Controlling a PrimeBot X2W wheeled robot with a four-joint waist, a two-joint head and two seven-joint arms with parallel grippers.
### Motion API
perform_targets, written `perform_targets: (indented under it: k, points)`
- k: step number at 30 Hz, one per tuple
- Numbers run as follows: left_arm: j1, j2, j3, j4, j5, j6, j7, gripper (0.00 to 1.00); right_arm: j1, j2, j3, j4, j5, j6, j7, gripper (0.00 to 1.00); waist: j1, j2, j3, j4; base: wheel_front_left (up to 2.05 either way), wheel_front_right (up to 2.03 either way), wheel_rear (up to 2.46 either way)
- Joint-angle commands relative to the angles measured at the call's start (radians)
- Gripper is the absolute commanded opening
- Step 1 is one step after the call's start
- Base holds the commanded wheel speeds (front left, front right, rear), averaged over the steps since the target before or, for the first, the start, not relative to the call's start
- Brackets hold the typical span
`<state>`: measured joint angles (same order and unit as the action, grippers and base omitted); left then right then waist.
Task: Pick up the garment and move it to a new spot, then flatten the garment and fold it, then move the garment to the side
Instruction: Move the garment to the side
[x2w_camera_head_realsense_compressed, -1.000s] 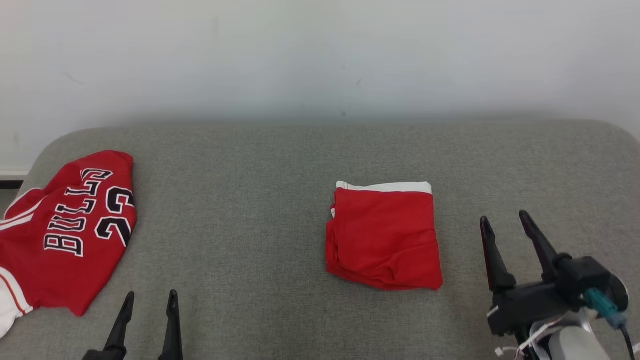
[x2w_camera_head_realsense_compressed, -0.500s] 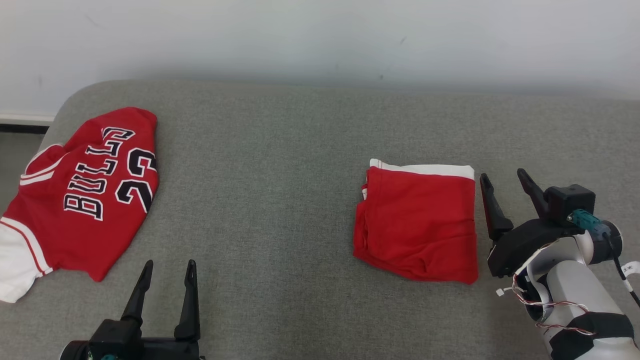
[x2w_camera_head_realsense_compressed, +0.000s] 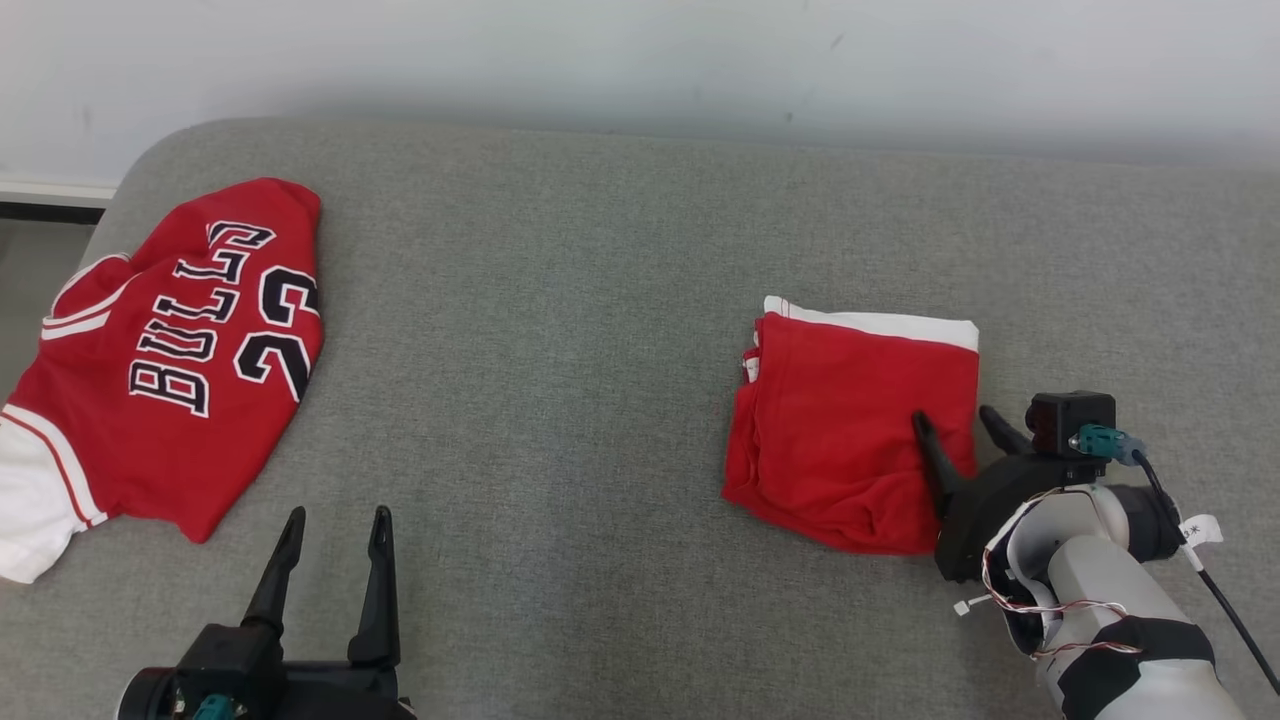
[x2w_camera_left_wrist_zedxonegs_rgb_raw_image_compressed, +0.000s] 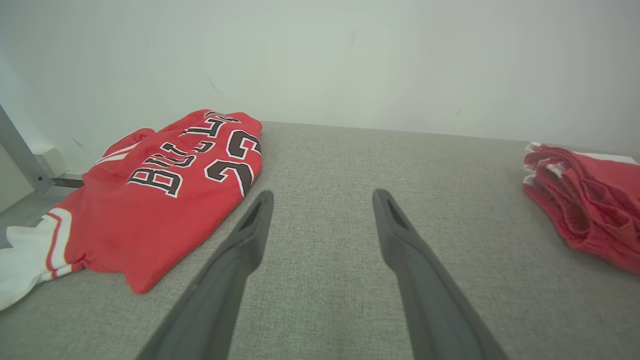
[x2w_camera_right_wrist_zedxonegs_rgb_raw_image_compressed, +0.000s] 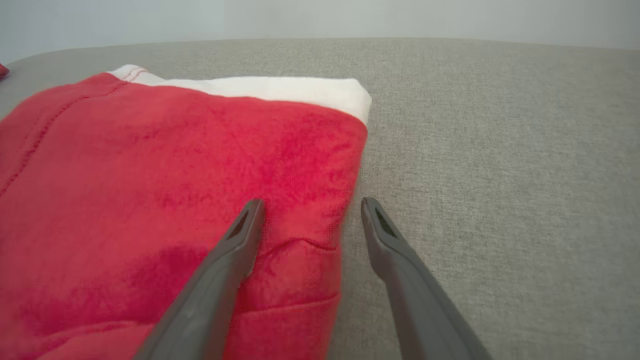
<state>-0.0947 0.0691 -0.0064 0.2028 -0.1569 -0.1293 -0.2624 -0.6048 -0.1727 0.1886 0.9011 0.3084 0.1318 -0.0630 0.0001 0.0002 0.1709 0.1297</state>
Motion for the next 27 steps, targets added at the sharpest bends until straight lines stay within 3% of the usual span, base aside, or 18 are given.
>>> perform_targets:
  k: [1, 12, 13, 14, 15, 16, 22, 27]
  points:
    - [-0.012, -0.002, 0.0, 0.002, 0.004, -0.001, -0.004, 1.0, -0.007, 0.004, 0.001, 0.005, 0.008, -0.002, 0.004, 1.0, -0.0001, -0.0002, 0.0, -0.003, 0.0, 0.0, 0.0]
    - [-0.032, 0.002, -0.002, 0.011, -0.002, -0.001, -0.004, 1.0, -0.036, 0.04, 0.033, 0.134, 0.063, -0.002, 0.118, 1.0, -0.0001, -0.0002, 0.011, -0.009, 0.0, 0.0, 0.0]
    - [-0.032, 0.003, -0.001, 0.011, -0.003, 0.0, -0.004, 1.0, -0.035, 0.045, 0.04, 0.142, 0.073, -0.002, 0.132, 0.6, -0.0001, -0.0002, 0.011, -0.009, 0.0, 0.0, 0.0]
    - [-0.03, 0.003, 0.001, 0.011, -0.005, 0.0, -0.004, 1.0, -0.036, 0.047, 0.047, 0.145, 0.081, -0.002, 0.14, 0.45, -0.0001, -0.0002, 0.011, -0.011, 0.0, 0.0, 0.0]
    - [-0.027, 0.003, 0.004, 0.011, -0.006, 0.0, -0.004, 1.0, -0.038, 0.045, 0.053, 0.146, 0.089, -0.002, 0.142, 0.07, -0.0001, -0.0002, 0.01, -0.013, 0.0, 0.0, 0.0]
    - [-0.023, 0.004, 0.007, 0.012, -0.007, 0.0, -0.004, 1.0, -0.04, 0.041, 0.059, 0.145, 0.096, -0.002, 0.143, 0.0, -0.0001, -0.0002, 0.008, -0.016, 0.0, 0.0, 0.0]
    - [-0.01, 0.005, 0.015, 0.007, -0.013, 0.0, -0.004, 1.0, -0.072, -0.007, 0.118, 0.12, 0.104, -0.003, 0.139, 0.0, -0.0001, -0.0002, 0.014, -0.048, 0.0, 0.0, 0.0]
    - [-0.039, 0.02, 0.005, -0.009, -0.015, 0.0, -0.004, 1.0, -0.145, -0.07, 0.242, 0.061, 0.06, -0.003, 0.141, 0.0, -0.0001, -0.0002, 0.064, -0.102, 0.0, 0.0, 0.0]
